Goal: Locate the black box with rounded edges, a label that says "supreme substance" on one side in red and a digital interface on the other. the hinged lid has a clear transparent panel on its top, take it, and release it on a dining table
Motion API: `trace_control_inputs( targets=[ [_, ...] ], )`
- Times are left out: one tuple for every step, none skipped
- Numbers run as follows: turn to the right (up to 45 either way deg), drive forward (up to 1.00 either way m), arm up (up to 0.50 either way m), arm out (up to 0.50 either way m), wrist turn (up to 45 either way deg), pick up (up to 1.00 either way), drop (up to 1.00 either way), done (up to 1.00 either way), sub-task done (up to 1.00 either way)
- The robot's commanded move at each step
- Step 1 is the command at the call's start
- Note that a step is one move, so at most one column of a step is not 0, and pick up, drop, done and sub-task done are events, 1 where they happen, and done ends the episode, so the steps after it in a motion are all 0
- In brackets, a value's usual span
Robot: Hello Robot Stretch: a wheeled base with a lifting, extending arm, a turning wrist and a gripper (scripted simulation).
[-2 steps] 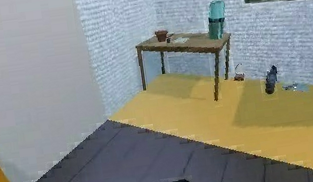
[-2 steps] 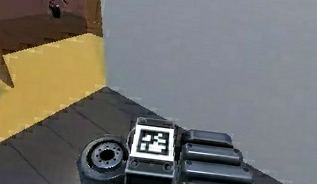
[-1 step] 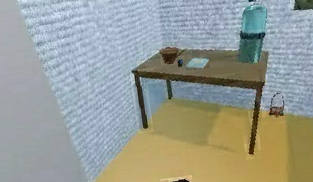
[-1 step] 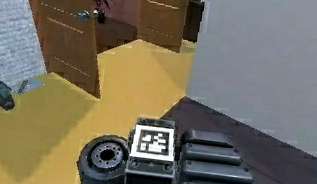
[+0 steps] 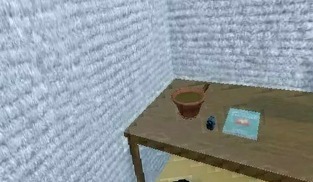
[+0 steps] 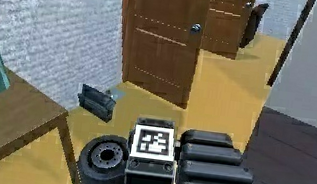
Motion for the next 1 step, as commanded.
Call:
trace_control_inputs(
  targets=[
    [0.0,0.15,0.00,0.00,0.0,0.00,0.00,0.00,0.00]
  ],
)
